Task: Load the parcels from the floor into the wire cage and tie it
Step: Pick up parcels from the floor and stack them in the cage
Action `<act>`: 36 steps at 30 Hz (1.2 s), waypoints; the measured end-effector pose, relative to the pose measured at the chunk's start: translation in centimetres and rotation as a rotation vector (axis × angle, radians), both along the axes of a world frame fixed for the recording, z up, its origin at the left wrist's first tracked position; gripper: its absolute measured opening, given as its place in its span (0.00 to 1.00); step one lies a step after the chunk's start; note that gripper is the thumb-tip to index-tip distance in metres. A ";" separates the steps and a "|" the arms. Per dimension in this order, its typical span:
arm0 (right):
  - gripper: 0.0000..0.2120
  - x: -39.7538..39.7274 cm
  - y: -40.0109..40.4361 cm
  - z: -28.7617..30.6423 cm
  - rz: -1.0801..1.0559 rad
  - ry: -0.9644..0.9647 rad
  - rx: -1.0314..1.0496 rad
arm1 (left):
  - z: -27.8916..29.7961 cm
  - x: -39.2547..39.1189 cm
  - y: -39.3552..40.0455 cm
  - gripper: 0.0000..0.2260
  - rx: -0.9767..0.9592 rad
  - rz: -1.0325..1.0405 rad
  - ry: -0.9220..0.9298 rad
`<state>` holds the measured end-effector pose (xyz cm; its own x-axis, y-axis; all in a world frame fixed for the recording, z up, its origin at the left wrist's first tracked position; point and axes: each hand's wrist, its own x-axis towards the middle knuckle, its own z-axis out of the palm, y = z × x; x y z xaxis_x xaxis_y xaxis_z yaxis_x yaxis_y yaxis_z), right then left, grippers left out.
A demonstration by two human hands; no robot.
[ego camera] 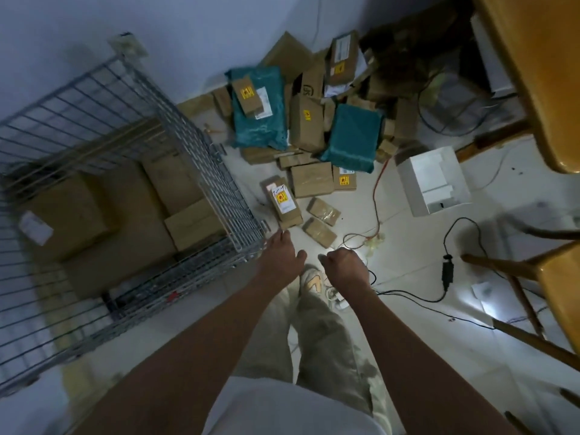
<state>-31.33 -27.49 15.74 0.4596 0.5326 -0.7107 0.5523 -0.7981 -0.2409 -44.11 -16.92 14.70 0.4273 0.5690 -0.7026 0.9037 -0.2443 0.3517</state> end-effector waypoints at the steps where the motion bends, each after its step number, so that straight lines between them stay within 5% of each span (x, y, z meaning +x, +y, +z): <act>1: 0.14 0.6 0.8 -0.5 -0.027 -0.016 0.015 | -1.2 0.5 0.7 0.28 -0.019 0.028 0.013; 6: 0.32 3.3 4.6 -6.2 -0.291 0.126 -0.005 | -8.5 4.3 4.6 0.23 -0.058 0.061 0.037; 12: 0.26 5.9 9.0 -18.5 -0.215 0.212 -0.084 | -20.3 8.7 9.2 0.24 0.001 0.094 0.060; 16: 0.22 6.6 11.3 -29.3 -0.140 0.220 -0.098 | -31.1 8.9 12.3 0.24 -0.037 0.362 0.131; 24: 0.25 4.6 14.9 -47.5 -0.373 0.347 -0.051 | -48.3 4.7 14.6 0.35 -0.168 0.607 0.263; 32: 0.45 1.6 18.5 -58.3 -0.654 0.407 -0.001 | -58.5 4.3 16.9 0.23 -0.465 1.051 -0.123; 36: 0.43 1.3 19.5 -59.3 -0.590 0.389 -0.025 | -59.2 4.5 17.6 0.23 -0.504 1.058 -0.119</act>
